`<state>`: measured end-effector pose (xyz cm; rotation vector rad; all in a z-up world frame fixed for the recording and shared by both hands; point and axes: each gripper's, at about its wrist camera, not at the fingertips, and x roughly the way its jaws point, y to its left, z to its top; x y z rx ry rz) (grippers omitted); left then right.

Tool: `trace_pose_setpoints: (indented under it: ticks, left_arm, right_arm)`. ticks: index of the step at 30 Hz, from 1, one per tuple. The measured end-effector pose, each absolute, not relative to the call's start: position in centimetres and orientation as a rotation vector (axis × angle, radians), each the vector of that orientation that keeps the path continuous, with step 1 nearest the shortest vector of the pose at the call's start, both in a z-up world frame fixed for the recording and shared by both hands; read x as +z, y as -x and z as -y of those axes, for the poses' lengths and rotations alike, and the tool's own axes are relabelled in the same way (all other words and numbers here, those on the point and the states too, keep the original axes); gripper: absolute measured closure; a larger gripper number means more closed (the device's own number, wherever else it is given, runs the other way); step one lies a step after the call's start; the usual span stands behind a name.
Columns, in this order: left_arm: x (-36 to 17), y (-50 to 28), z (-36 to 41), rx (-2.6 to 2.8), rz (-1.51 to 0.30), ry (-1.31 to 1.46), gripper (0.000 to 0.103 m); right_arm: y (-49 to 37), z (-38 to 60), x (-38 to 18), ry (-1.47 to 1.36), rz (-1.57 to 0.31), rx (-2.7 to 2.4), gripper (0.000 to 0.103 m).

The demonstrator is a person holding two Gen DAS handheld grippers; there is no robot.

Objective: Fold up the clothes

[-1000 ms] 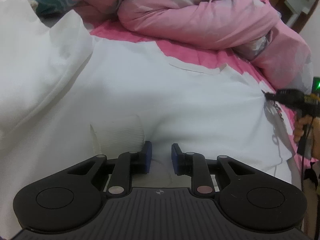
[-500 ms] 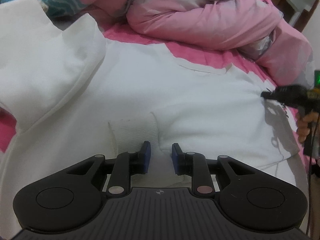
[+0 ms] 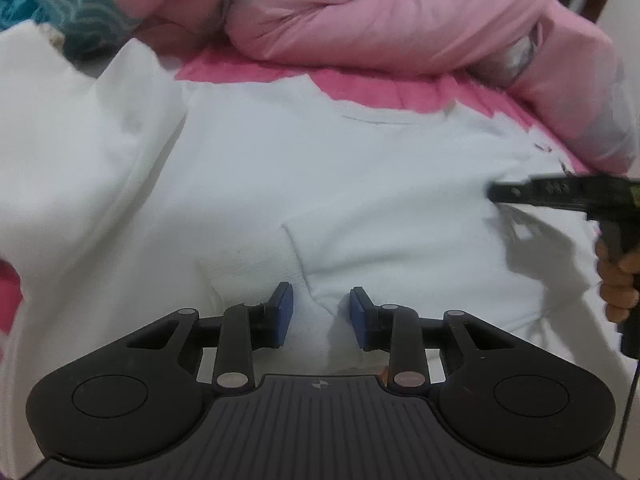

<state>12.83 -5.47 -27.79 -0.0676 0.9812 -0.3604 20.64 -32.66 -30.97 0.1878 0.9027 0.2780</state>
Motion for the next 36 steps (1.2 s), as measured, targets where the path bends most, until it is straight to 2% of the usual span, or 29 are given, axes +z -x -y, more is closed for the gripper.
trace_pose_setpoints:
  ticks: [8, 15, 21, 27, 31, 34, 36]
  left_arm:
    - [-26.9, -12.5, 4.4, -0.329, -0.961, 0.057, 0.071]
    - [-27.5, -12.9, 2.4, -0.331, -0.954, 0.127, 0.071]
    - [-26.6, -12.5, 0.4, -0.309, -0.963, 0.165, 0.07]
    - [-26.0, -11.5, -3.7, -0.253, -0.951, 0.254, 0.067]
    - [-25.7, -11.0, -6.4, -0.219, -0.937, 0.291, 0.066]
    - [-24.9, -10.9, -8.6, -0.194, -0.915, 0.329, 0.066]
    - [-24.0, -11.0, -10.4, -0.17, -0.888, 0.358, 0.066]
  right_arm:
    - [-17.0, 32.7, -29.0, -0.196, -0.883, 0.319, 0.1]
    - [-16.8, 30.7, -31.5, -0.143, -0.978, 0.272, 0.101]
    - [-15.3, 28.9, -29.0, -0.218, -0.965, 0.265, 0.1]
    - [-12.5, 23.6, -26.8, -0.135, -0.938, 0.492, 0.1]
    - [-12.4, 19.5, -28.2, -0.098, -0.976, 0.594, 0.1]
    - [-12.2, 16.4, -30.4, 0.034, -1.037, 0.58, 0.099]
    - [-12.2, 15.5, -29.6, 0.051, -1.03, 0.554, 0.097]
